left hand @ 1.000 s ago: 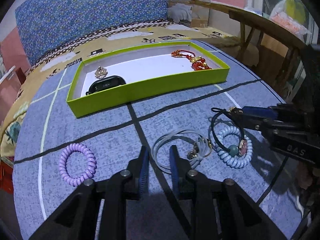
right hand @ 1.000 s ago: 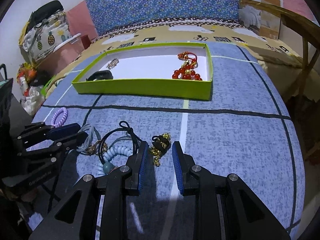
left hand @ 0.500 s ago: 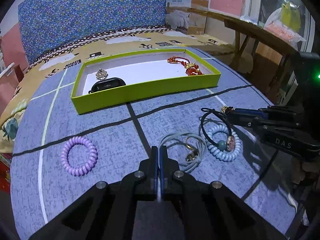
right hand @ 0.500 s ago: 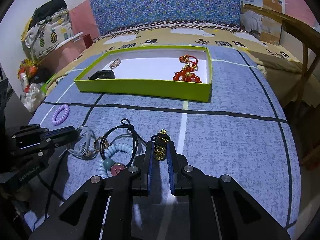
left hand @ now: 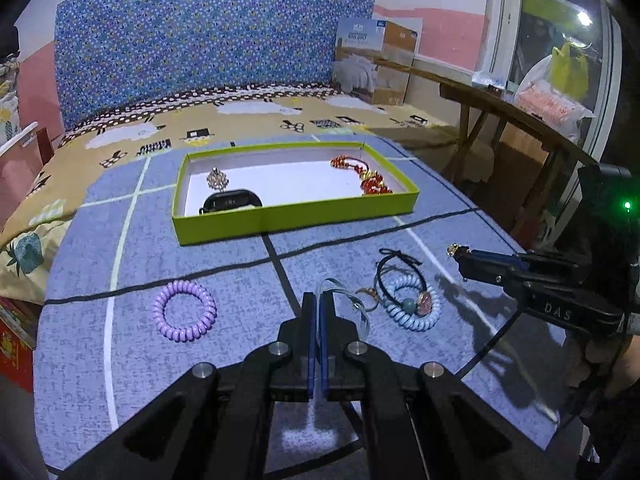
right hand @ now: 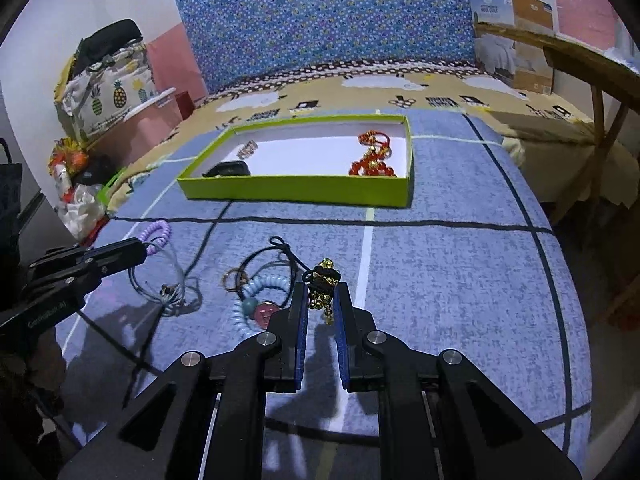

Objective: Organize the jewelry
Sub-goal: 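Grasp the gold charm with the right tool while the left tool grasps the grey hair tie, then carry the gold charm and grey hair tie into the green box and open both tools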

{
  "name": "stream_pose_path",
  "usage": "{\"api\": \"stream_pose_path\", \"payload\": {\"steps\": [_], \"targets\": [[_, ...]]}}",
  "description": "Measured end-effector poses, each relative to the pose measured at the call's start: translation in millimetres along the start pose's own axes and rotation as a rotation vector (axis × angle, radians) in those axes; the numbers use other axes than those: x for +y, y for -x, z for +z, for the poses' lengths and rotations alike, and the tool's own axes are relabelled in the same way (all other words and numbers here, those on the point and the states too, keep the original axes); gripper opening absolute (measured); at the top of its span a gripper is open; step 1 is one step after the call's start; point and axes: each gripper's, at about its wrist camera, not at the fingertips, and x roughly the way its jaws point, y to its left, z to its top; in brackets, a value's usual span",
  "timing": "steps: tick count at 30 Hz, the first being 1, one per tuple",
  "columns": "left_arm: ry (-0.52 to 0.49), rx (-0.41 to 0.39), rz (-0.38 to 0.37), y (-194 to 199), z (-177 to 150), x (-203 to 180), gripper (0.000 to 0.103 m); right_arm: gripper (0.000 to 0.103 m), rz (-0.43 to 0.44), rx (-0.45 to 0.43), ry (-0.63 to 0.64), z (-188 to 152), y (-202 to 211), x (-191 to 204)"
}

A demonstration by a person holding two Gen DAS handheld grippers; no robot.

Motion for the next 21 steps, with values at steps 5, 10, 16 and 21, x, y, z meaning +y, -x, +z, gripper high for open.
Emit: {"api": "stream_pose_path", "payload": {"steps": [5,10,16,21], "targets": [[-0.007,-0.011,-0.003,2.8,4.6,-0.7,0.001,0.013,0.006,-0.021,0.009,4.2,6.4,4.3],[-0.017,-0.025,-0.001,1.4,15.0,-1.0,0.001,0.013,0.007,-0.038,0.019,10.4,8.7,5.9],[-0.035,-0.052,0.011,-3.3,33.2,0.0,0.001,0.013,0.014,-0.059,0.042,24.0,7.4,9.2],[-0.039,-0.068,0.026,-12.2,53.6,7.8,0.001,0.013,0.018,-0.071,0.062,39.9,-1.1,9.6]]}}
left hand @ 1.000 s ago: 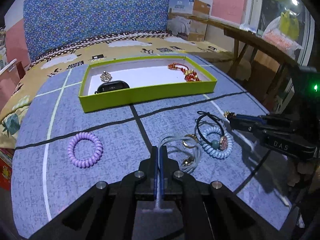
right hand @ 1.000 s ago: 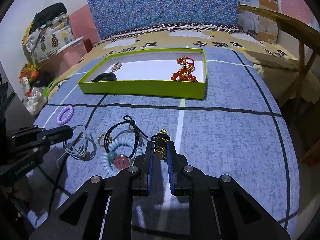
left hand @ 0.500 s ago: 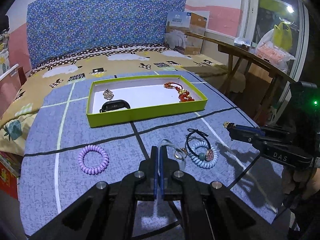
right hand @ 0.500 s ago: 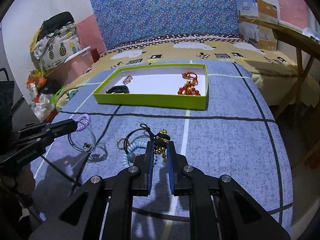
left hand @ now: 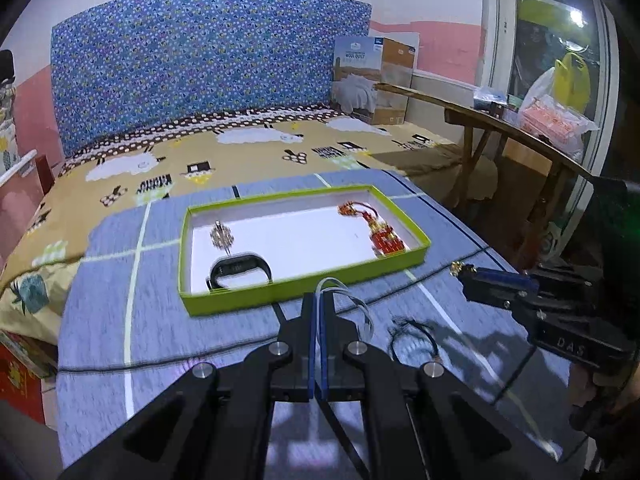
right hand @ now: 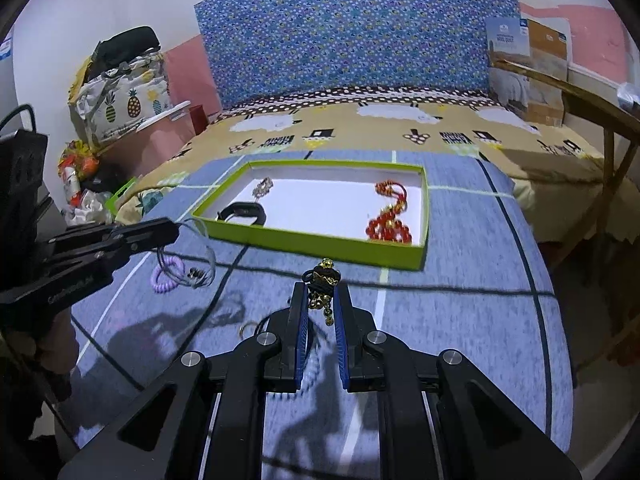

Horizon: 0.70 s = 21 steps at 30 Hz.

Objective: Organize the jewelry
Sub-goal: 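Carry the gold charm and grey hair tie into the green box and open both tools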

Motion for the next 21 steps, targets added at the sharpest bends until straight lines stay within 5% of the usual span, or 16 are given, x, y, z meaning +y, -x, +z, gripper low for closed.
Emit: {"api": "stream_pose_path", "payload": {"steps": [21], "targets": [[0.008,0.052,0.051,-104.8,73.4,49.4,0.001,0.013,-0.011,0.049,0.002,73.0,-93.2,-33.6]]}}
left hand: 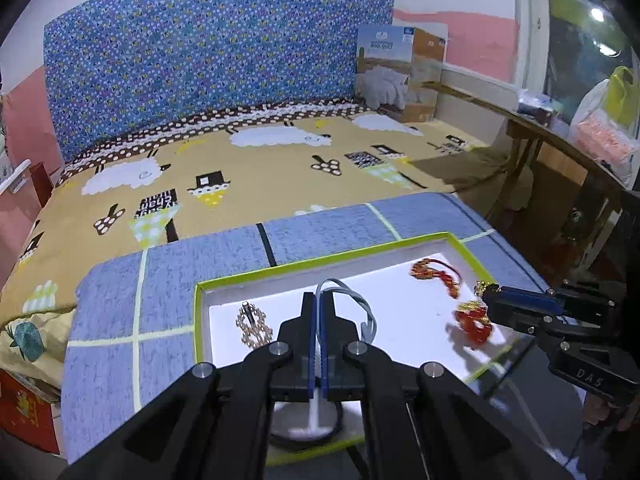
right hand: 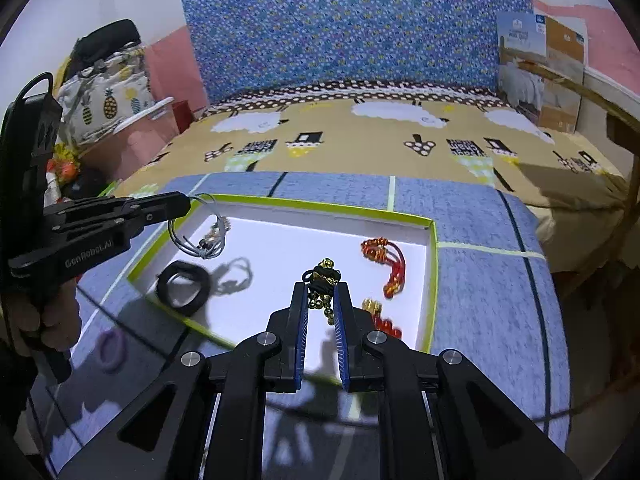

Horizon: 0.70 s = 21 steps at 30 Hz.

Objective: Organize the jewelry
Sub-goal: 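Carry the gold charm and grey hair tie into the green box and open both tools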

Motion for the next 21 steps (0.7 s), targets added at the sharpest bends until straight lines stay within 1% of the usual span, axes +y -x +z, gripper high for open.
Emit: {"api": "stream_pose_path", "payload": {"steps": [4,9,17,21], "targets": [[-0.011,0.033,0.036,-24.4,1.7,5.0,0.001,0.013,0.010,0.027,-0.027,6.7,-21.3,-6.8],[-0.004,0.071,0.060,-46.3,-0.1,9.7,0.001,0.013,-0.006,0.066,-0.035,11.4,-45.6,-15.0],[0.010,0.109,0.080,-64.5,0.0,12.5,0.001,0.013,-0.041,0.125,-0.048,12.2,-69.3,-26.2],[0.032,0.130,0.077,-70.3,-0.8,15.5,0.002,0.013,-0.034,0.137,-0.046,14.1,-72.4,-26.6]]}}
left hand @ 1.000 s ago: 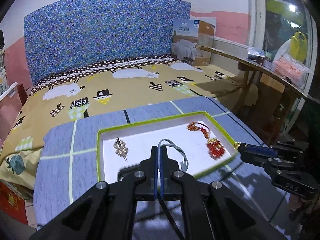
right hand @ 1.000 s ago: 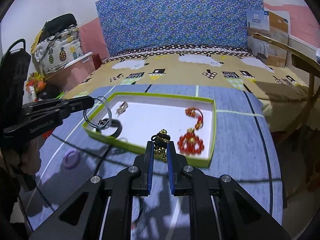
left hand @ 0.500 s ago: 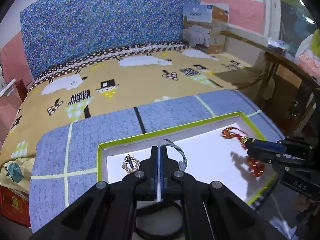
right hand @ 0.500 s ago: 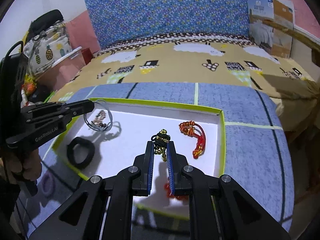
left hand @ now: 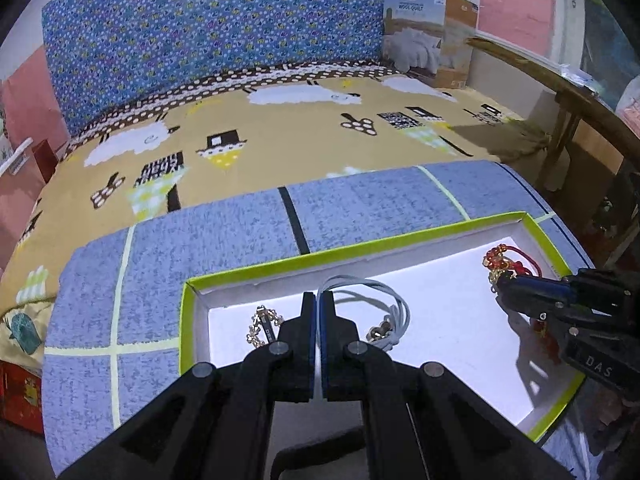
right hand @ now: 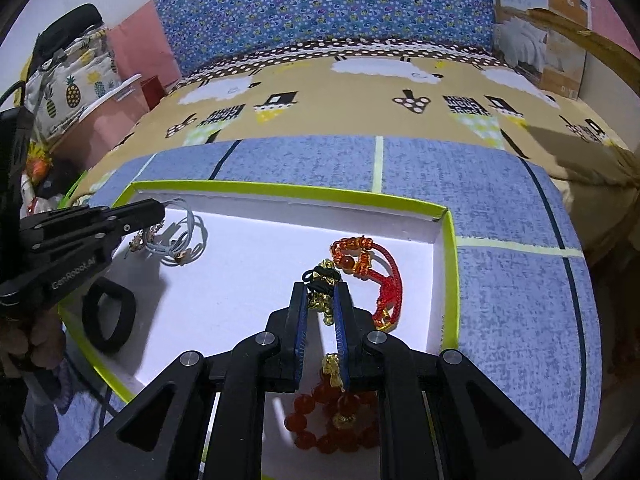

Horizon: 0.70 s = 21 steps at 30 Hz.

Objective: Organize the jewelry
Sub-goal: 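Carry the gold charm and grey hair tie into the green box and open both tools, then withdraw both tools from the box toward the remaining jewelry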

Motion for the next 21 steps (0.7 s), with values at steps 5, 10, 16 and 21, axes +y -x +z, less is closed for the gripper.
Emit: {"api": "stream_pose_path", "payload": {"steps": [5,10,16,21], "targets": [[0.017,0.003,-0.017,1.8,0.5,2.9,0.002,0.015,-0.008,0.002,0.001,-0.4,1.3,1.2],[0.043,0.006,-0.032,3.5,-1.7,8.7,0.003,0.021,0.005,-0.028,0.004,0.8,12.1,4.0],[0.082,-0.024,-0.055,17.3,-5.2,18.6,0.011,0.021,0.026,-0.065,0.001,-2.8,29.4,7.6],[0.080,-0.032,-0.060,24.0,-7.2,20.9,0.020,0.022,0.038,-0.084,-0.004,-9.7,40.9,8.9]]}}
